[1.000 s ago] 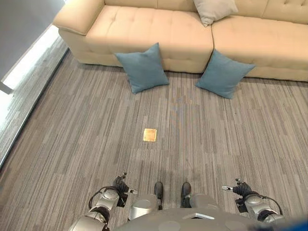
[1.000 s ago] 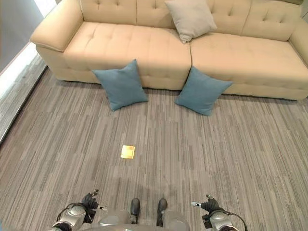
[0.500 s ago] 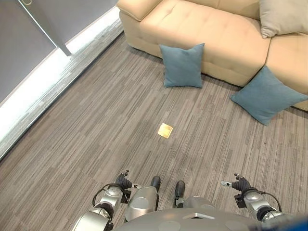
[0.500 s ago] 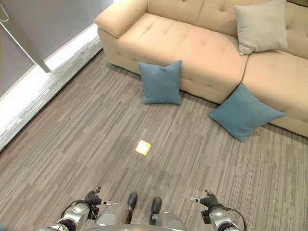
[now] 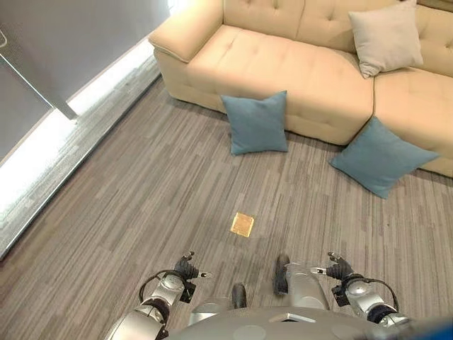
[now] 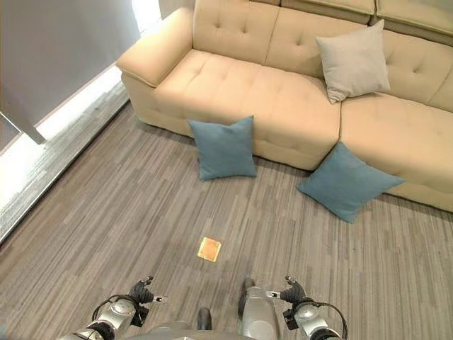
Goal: Pick up all the scattered cushions and arrange them neatly on the sofa.
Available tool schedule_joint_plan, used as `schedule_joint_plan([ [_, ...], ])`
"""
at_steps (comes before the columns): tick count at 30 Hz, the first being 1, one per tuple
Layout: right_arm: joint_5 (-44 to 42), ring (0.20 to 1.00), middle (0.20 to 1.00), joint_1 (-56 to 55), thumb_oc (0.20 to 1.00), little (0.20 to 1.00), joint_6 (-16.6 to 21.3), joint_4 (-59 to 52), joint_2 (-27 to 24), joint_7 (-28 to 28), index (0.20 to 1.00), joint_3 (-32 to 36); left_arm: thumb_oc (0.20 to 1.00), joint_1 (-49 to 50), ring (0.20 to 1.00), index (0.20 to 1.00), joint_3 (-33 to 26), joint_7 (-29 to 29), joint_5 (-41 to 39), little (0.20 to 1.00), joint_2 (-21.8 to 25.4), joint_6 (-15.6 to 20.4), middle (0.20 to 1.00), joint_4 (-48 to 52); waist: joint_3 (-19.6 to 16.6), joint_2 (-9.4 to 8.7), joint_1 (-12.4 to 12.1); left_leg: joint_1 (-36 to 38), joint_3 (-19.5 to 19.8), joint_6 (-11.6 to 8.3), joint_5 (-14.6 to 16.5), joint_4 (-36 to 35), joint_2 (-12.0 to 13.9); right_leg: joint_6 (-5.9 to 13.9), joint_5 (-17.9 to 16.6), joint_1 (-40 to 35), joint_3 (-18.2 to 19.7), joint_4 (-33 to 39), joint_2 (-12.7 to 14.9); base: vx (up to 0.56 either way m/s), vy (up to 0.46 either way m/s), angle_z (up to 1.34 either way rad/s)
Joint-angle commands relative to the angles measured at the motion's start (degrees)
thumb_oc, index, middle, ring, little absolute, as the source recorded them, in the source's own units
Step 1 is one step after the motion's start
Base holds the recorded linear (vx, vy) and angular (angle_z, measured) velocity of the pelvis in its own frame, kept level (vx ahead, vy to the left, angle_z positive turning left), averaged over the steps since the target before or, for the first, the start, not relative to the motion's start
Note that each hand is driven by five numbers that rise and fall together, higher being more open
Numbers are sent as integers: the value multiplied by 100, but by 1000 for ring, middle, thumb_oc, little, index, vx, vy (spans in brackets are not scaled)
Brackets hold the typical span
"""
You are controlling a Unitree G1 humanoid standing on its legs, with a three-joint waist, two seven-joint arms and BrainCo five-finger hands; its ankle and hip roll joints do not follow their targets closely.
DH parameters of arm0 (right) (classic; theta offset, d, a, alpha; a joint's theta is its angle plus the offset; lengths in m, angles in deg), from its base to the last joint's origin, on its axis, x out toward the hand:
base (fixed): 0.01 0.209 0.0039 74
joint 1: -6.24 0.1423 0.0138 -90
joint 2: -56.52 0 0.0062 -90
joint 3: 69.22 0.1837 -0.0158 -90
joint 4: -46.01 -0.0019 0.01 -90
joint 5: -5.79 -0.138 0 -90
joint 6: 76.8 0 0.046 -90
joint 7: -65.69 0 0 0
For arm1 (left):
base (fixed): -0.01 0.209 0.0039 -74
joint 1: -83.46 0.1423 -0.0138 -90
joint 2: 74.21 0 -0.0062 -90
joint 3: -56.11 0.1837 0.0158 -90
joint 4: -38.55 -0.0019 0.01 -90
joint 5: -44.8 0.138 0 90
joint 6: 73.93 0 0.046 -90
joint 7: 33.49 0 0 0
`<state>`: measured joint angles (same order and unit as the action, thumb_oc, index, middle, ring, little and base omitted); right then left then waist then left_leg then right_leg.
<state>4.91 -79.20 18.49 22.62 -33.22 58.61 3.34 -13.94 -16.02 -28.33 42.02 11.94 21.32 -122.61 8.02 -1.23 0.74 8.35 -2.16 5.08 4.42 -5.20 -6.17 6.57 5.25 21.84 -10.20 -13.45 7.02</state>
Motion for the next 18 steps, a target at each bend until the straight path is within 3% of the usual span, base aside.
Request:
schedule_joint_plan([
  [1, 156, 1000, 1000, 144, 1000, 1000, 22, 231, -172, -110, 1000, -13, 1000, -21, 1000, 1000, -95, 24, 202, 1000, -48, 97, 1000, -83, 152, -110, -12, -240, 602, -349, 401, 509, 242, 74, -710, -1189, 228, 941, -281, 266, -177, 53],
  [3, 135, 1000, 1000, 90, 1000, 1000, 30, 305, -210, -97, 1000, 7, 1000, 20, 1000, 1000, -98, -8, 219, 1000, -122, 98, 1000, -166, 8, -120, -9, -195, 637, -530, 457, 579, 376, -45, -690, -1429, 190, 1128, -369, 283, -263, 80],
  [4, 63, 1000, 1000, 91, 1000, 1000, 47, 308, -208, -92, 1000, 41, 1000, 31, 1000, 1000, -87, -33, 211, 1000, -152, 97, 1000, -145, 0, -121, -4, -356, 614, -703, 309, 957, 467, -131, -630, -1626, 159, 1276, -445, 266, -312, 78],
  [6, 23, 1000, 1000, 104, 1000, 1000, 52, 317, -223, -96, 1000, 56, 1000, 19, 1000, 1000, -85, -51, 191, 1000, -157, 91, 1000, -126, 34, -132, -14, -496, 651, -792, 174, 1319, 475, -185, -617, -1744, 168, 1357, -493, 89, -176, 59],
  [7, -32, 1000, 1000, 150, 1000, 1000, 69, 306, -236, -113, 1000, 44, 1000, -39, 1000, 1000, -67, -47, 143, 1000, -153, 78, 1000, -60, 180, -205, -68, -1045, 640, -916, -134, 2304, 474, -299, -579, -1904, 188, 1441, -473, 83, -184, 13],
  [9, -121, 1000, 1000, 153, 1000, 1000, 69, 315, -256, -118, 1000, 43, 1000, -78, 1000, 1000, -50, -19, 69, 1000, -138, 83, 1000, 3, 290, -283, -128, -1501, 467, -891, -221, 2877, 507, -408, -494, -2126, 176, 1580, -460, 134, -168, -8],
  [11, -145, 1000, 1000, 123, 1000, 1000, 93, 329, -253, -147, 1000, 62, 1000, -37, 1000, 1000, -54, -21, 60, 1000, -160, 69, 1000, -34, 263, -325, -173, -1611, 335, -758, 113, 2258, 405, -362, -406, -2256, 158, 1642, -447, 217, -38, -7],
  [12, -147, 1000, 1000, 102, 1000, 1000, 99, 335, -240, -142, 1000, 61, 1000, -18, 1000, 1000, -62, -16, 68, 1000, -161, 74, 1000, -52, 249, -324, -185, -1651, 337, -730, 131, 2062, 335, -349, -374, -2290, 165, 1645, -460, 304, 28, 1],
  [14, -131, 1000, 1000, 87, 1000, 1000, 94, 343, -221, -158, 1000, 41, 1000, 40, 1000, 1000, -106, -20, 20, 1000, -175, 81, 1000, -83, 224, -222, -298, -1861, 457, -726, -255, 1365, 190, -339, -219, -2447, 280, 1628, -636, 243, 56, 19],
  [18, -61, 1000, 1000, 22, 1000, 1000, 105, 279, -142, -84, 1000, 47, 1000, 189, 1000, 1000, -192, -69, 52, 1000, -176, 57, 1000, -175, 38, -178, -313, -1470, 526, -588, -254, 960, 162, -252, -45, -2506, 384, 1237, -600, 220, 97, -38],
])
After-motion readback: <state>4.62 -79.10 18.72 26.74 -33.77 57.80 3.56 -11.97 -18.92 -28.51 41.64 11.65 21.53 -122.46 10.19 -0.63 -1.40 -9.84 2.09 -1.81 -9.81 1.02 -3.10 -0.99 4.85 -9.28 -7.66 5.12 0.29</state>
